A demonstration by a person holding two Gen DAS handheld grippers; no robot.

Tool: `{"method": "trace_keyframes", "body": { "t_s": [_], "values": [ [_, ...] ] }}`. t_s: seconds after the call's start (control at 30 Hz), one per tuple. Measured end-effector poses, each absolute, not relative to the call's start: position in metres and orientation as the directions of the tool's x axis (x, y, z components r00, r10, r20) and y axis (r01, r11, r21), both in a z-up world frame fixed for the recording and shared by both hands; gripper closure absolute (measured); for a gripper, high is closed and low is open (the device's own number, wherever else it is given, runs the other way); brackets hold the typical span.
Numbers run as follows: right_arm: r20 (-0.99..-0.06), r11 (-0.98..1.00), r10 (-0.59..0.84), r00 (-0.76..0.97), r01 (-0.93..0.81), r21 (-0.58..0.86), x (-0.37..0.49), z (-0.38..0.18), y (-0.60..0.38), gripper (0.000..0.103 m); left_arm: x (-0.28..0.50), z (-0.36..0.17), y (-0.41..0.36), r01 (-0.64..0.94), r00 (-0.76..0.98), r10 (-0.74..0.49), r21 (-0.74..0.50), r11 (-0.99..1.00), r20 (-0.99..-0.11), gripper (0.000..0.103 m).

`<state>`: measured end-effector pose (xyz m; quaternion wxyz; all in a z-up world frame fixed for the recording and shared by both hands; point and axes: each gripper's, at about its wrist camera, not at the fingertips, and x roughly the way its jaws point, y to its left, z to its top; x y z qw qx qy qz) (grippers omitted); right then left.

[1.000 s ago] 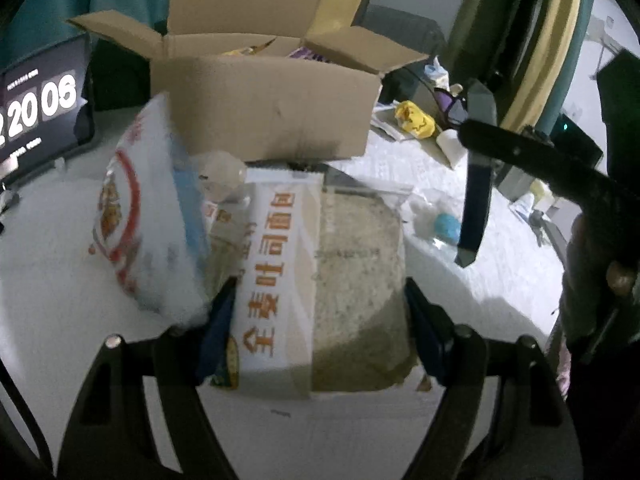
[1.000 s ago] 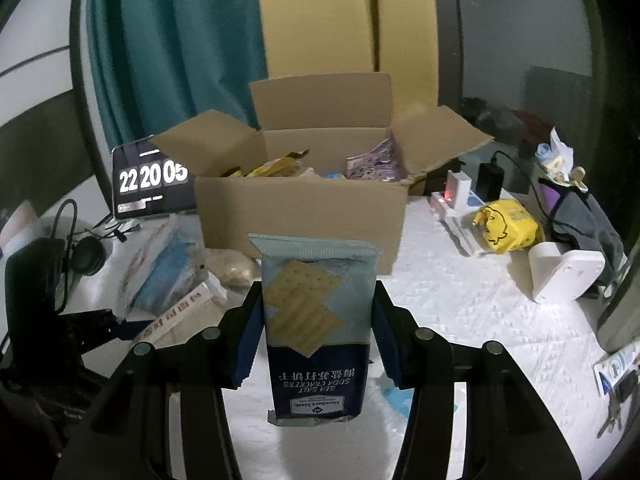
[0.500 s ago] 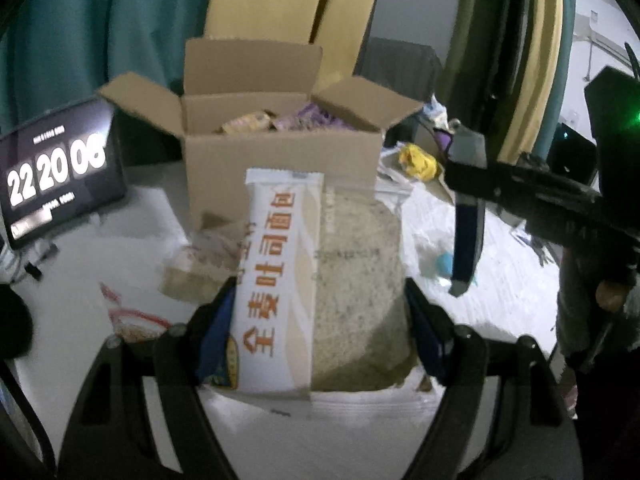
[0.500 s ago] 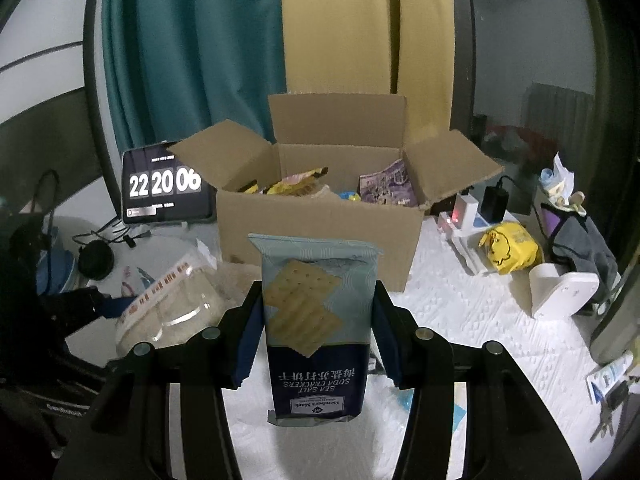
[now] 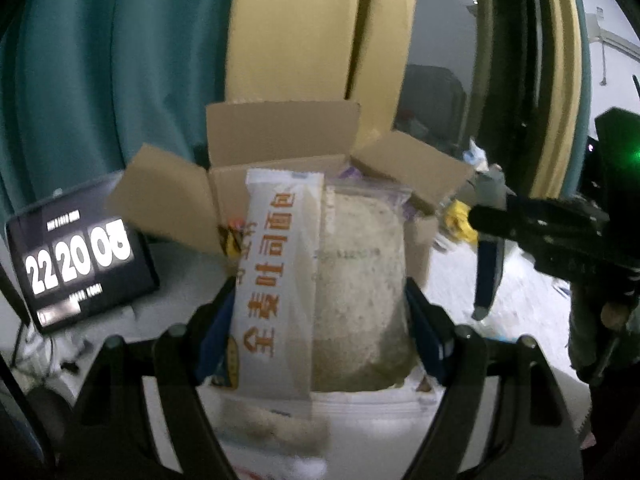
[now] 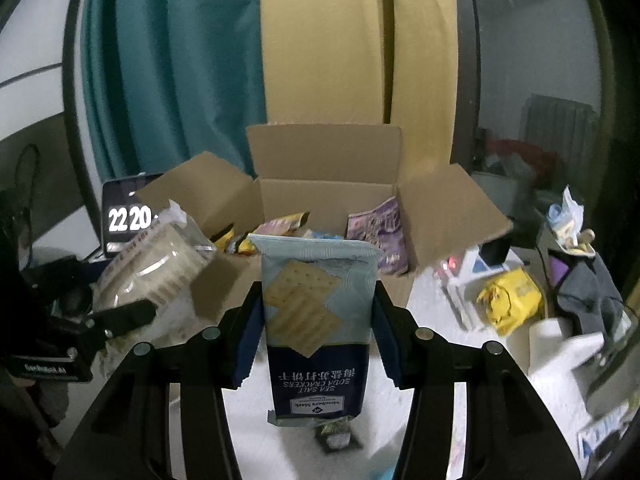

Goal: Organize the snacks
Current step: 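Lift the cracker box and bread bag and carry them over the box, then open both tools to drop the cracker box and bread bag inside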

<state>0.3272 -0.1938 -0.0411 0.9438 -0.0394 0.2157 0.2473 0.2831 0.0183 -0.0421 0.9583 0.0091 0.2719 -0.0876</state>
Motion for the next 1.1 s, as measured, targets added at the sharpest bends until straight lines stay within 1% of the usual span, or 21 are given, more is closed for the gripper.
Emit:
{"method": "trace_keyframes", "body": {
  "t_s": [0.17, 0.3, 0.5, 0.8, 0.9, 0.93, 1.0, 1.07, 1.1],
  "values": [
    [-0.410, 0.870, 0.461, 0.787, -0.493, 0.032, 0.365, -0.031, -0.189, 0.049, 0.328, -0.030, 0.030, 0.131, 0.851, -0.123, -0.021, 0.991, -0.511, 0.024],
    [-0.402, 0.864, 0.473, 0.784, -0.501, 0.039, 0.399, -0.025, -0.183, 0.049, 0.359, -0.031, 0.035, 0.108, 0.850, -0.097, -0.008, 0.994, -0.518, 0.024],
    [-0.401, 0.859, 0.481, 0.780, -0.510, 0.040, 0.442, -0.018, -0.170, 0.049, 0.399, -0.036, 0.044, 0.084, 0.841, -0.079, -0.015, 0.996, -0.535, 0.024],
    [-0.399, 0.861, 0.474, 0.785, -0.509, 0.021, 0.479, -0.008, -0.147, 0.049, 0.443, -0.036, 0.052, 0.054, 0.835, -0.066, -0.039, 0.998, -0.546, 0.023],
    [-0.395, 0.863, 0.472, 0.789, -0.505, 0.021, 0.492, -0.002, -0.138, 0.049, 0.453, -0.032, 0.055, 0.036, 0.835, -0.048, -0.033, 0.999, -0.548, 0.020],
    [-0.397, 0.862, 0.474, 0.786, -0.507, 0.026, 0.496, -0.001, -0.136, 0.049, 0.454, -0.031, 0.058, 0.029, 0.837, -0.043, -0.035, 0.999, -0.546, 0.013],
    [-0.418, 0.857, 0.479, 0.772, -0.514, 0.035, 0.510, 0.002, -0.128, 0.041, 0.451, -0.026, 0.064, 0.013, 0.852, -0.036, -0.049, 0.999, -0.522, 0.006],
    [-0.406, 0.863, 0.473, 0.782, -0.504, 0.034, 0.514, 0.007, -0.127, 0.020, 0.444, -0.019, 0.065, 0.017, 0.868, -0.043, -0.056, 0.998, -0.495, 0.003],
    [-0.388, 0.867, 0.469, 0.793, -0.498, 0.029, 0.512, 0.011, -0.127, 0.017, 0.441, -0.016, 0.064, 0.017, 0.872, -0.042, -0.056, 0.998, -0.489, 0.001]
  ]
}}
